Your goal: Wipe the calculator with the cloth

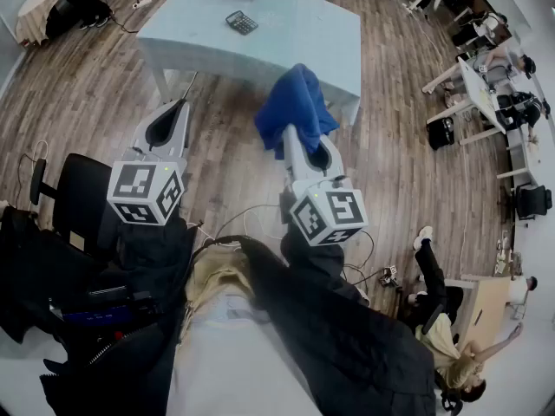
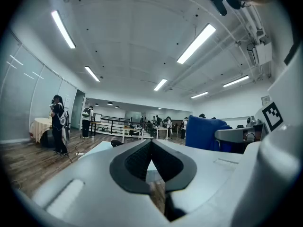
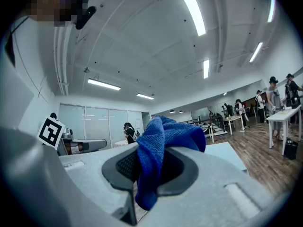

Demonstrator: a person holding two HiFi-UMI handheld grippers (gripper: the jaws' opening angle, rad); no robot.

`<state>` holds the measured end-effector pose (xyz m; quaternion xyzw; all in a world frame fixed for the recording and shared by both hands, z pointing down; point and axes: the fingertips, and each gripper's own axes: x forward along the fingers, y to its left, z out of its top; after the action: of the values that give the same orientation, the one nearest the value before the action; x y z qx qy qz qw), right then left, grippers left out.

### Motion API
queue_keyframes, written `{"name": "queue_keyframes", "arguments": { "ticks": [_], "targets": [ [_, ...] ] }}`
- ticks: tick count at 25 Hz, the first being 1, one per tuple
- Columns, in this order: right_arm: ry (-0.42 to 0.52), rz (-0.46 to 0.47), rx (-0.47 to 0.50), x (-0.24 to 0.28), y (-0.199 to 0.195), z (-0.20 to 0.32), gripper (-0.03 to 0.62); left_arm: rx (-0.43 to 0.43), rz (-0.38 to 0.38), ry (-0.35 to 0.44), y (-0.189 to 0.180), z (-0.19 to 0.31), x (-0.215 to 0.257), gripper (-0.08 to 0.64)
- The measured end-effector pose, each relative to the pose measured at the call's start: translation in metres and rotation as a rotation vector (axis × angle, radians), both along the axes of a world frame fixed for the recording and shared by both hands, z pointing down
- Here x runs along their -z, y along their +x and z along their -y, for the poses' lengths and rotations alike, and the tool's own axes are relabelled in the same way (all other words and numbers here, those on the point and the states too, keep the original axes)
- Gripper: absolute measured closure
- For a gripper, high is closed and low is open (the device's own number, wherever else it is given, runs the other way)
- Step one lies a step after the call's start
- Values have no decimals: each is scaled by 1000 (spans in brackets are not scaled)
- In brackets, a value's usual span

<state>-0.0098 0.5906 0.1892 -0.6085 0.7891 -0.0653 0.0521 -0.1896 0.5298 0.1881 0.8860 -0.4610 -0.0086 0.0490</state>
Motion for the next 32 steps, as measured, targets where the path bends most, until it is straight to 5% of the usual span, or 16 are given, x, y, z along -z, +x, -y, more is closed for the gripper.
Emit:
{"name": "queue_keyframes", "arguments": {
  "ticks": [15, 22, 32],
  "targets": [
    [-52, -15, -20, -15, -12, 2, 522, 8, -20, -62, -21, 3, -24, 558],
    [-95, -27, -53, -32, -43, 9, 520, -3, -41, -114, -63, 14, -51, 558],
    [-174, 0, -69, -60, -17, 43, 520, -1, -25, -200, -49, 49, -82, 558]
  ]
}}
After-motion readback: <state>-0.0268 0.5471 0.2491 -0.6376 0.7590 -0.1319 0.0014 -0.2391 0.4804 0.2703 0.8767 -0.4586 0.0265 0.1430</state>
